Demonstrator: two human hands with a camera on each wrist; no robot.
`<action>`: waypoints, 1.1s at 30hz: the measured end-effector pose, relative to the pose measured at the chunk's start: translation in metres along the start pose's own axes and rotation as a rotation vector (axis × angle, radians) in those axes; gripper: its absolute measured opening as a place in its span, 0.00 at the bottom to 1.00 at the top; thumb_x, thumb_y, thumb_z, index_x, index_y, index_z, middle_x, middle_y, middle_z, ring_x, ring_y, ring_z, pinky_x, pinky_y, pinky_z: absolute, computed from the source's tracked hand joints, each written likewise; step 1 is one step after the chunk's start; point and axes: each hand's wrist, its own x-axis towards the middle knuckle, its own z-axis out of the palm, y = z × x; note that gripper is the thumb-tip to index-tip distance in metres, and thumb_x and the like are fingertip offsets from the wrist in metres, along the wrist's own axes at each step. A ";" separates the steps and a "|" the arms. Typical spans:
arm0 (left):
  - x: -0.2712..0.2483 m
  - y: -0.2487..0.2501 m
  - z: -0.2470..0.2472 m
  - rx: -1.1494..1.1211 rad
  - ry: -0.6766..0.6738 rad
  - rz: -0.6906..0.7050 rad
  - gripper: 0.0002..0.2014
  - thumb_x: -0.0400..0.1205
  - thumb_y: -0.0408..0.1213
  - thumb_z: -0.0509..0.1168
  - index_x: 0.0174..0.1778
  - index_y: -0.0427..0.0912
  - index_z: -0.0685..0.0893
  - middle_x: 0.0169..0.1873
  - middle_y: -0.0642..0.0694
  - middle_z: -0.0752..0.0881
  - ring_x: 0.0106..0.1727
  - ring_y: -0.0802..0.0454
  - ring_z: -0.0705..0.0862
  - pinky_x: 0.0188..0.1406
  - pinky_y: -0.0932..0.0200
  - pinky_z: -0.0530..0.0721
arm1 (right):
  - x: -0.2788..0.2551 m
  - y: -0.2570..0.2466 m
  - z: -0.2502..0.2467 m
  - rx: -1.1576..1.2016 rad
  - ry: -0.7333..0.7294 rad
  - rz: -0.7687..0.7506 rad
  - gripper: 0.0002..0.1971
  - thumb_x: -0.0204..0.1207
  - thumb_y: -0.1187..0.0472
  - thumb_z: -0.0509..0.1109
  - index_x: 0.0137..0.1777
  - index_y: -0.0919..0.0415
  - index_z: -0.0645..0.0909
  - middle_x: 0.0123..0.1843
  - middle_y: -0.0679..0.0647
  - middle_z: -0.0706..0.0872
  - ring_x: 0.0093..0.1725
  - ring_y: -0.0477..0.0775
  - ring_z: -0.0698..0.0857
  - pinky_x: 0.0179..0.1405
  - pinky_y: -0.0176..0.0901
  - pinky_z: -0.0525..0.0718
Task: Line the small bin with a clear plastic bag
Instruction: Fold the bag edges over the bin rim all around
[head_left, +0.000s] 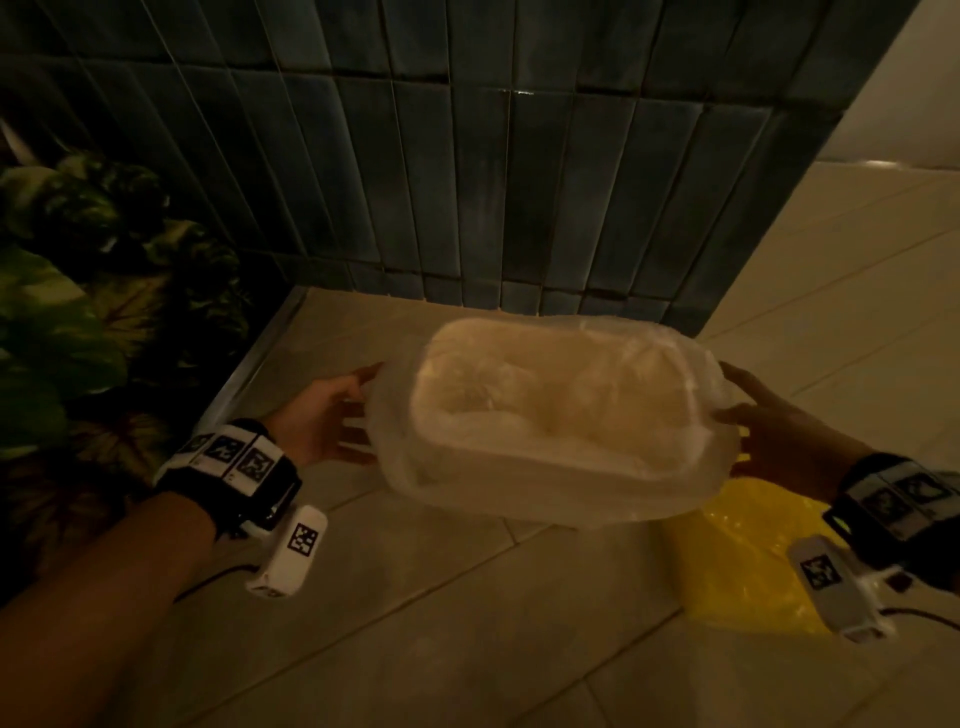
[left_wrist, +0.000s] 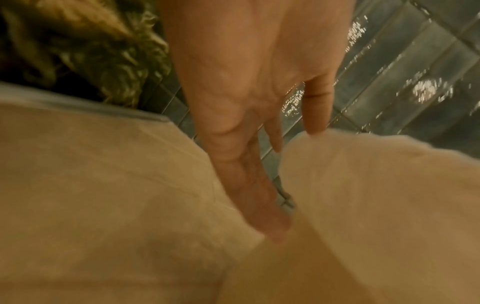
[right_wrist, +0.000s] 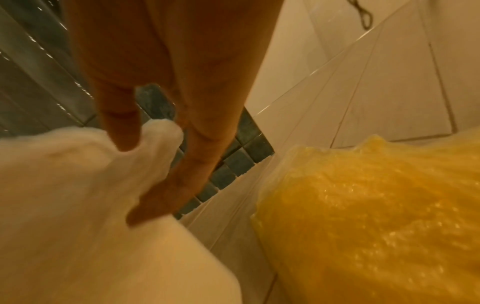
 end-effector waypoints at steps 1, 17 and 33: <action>-0.002 -0.005 0.003 -0.012 -0.016 0.023 0.21 0.78 0.31 0.52 0.57 0.61 0.80 0.31 0.47 0.85 0.32 0.46 0.84 0.37 0.52 0.86 | -0.002 0.004 0.001 0.024 0.026 -0.060 0.35 0.64 0.61 0.77 0.67 0.33 0.70 0.65 0.57 0.79 0.59 0.69 0.82 0.39 0.63 0.90; 0.002 -0.024 0.028 -0.184 0.235 0.225 0.08 0.83 0.29 0.60 0.42 0.43 0.82 0.41 0.44 0.83 0.40 0.51 0.80 0.31 0.61 0.82 | -0.027 0.023 0.032 -0.199 0.148 -0.054 0.17 0.81 0.60 0.60 0.70 0.52 0.73 0.72 0.58 0.76 0.63 0.59 0.77 0.51 0.47 0.80; 0.025 -0.033 0.043 -0.409 0.287 0.259 0.11 0.81 0.24 0.59 0.39 0.42 0.80 0.41 0.43 0.83 0.41 0.48 0.82 0.38 0.56 0.80 | -0.022 0.023 0.034 -0.844 0.211 -0.410 0.23 0.71 0.61 0.75 0.66 0.47 0.77 0.62 0.53 0.82 0.61 0.52 0.80 0.54 0.39 0.73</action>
